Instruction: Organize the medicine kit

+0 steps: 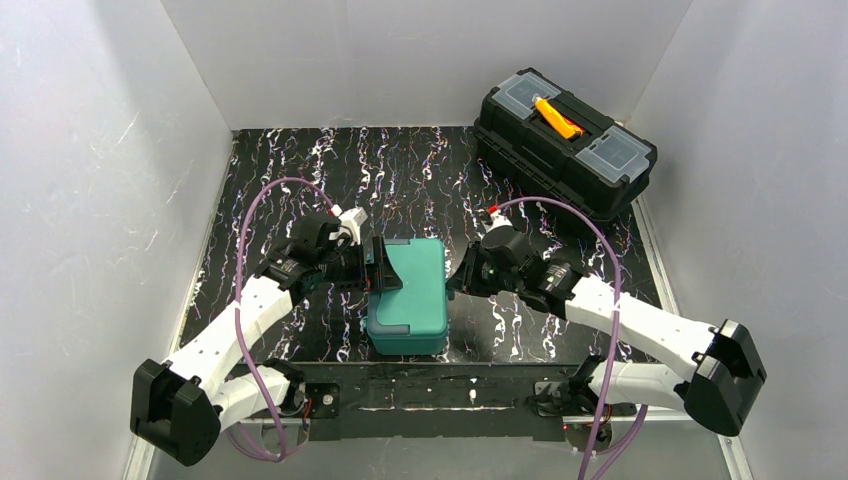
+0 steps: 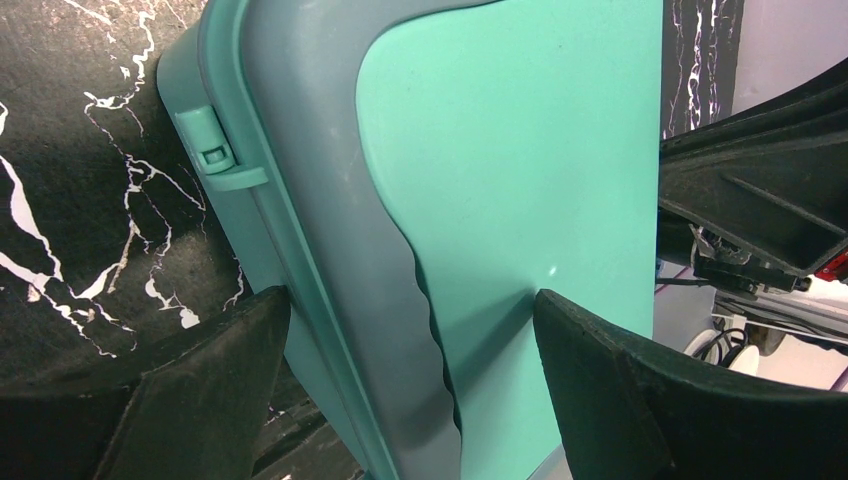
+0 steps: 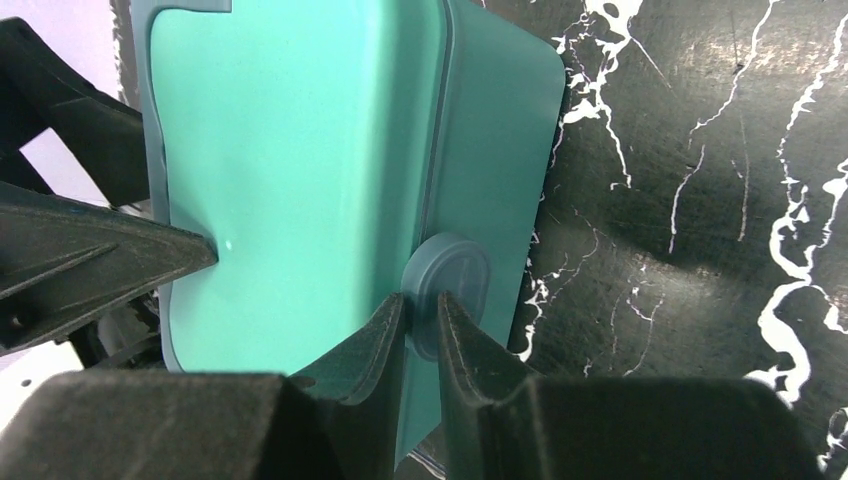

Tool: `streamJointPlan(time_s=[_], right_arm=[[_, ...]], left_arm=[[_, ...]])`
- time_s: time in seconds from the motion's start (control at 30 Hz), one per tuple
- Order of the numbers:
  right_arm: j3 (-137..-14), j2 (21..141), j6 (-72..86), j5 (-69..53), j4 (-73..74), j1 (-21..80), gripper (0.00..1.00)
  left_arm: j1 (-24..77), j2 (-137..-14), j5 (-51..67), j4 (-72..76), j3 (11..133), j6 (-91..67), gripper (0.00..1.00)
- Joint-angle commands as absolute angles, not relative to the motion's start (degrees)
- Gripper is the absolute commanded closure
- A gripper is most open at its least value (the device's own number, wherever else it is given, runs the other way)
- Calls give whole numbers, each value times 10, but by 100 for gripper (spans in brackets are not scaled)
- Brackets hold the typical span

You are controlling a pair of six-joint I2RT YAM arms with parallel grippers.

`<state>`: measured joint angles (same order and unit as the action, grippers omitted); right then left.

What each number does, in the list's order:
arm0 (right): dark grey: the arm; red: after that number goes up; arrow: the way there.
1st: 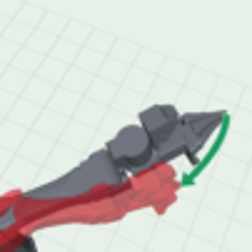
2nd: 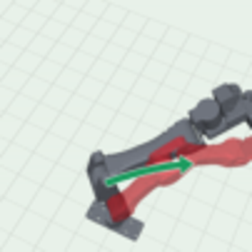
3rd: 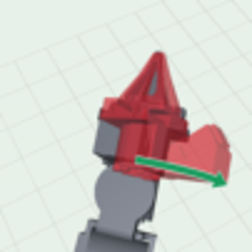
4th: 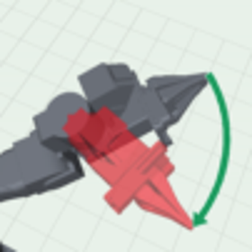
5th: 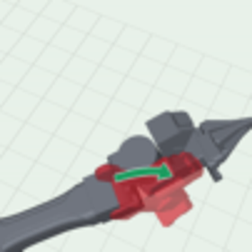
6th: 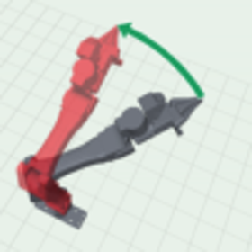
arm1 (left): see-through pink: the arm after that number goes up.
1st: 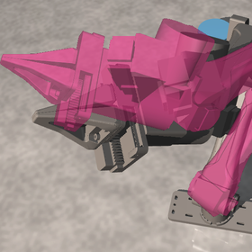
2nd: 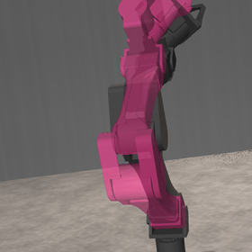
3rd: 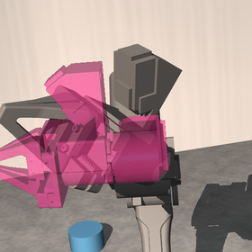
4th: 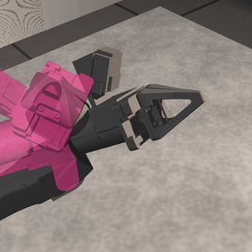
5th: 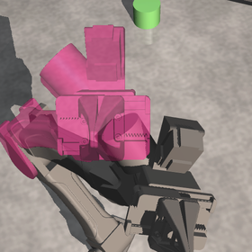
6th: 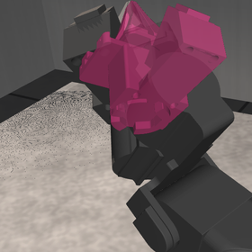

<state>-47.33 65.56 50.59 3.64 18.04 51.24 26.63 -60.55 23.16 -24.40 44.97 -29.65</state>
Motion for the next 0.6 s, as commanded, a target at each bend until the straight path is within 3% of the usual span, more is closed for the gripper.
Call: streamJointPlan(time_s=[0.0, 0.57], right_arm=[[-429, 659, 555, 4, 95, 517, 76], [-287, 649, 702, -98, -149, 517, 76]], left_arm=[[268, -617, 228, -269, 446, -286, 11], [269, -625, 244, -251, 435, -304, 13]])
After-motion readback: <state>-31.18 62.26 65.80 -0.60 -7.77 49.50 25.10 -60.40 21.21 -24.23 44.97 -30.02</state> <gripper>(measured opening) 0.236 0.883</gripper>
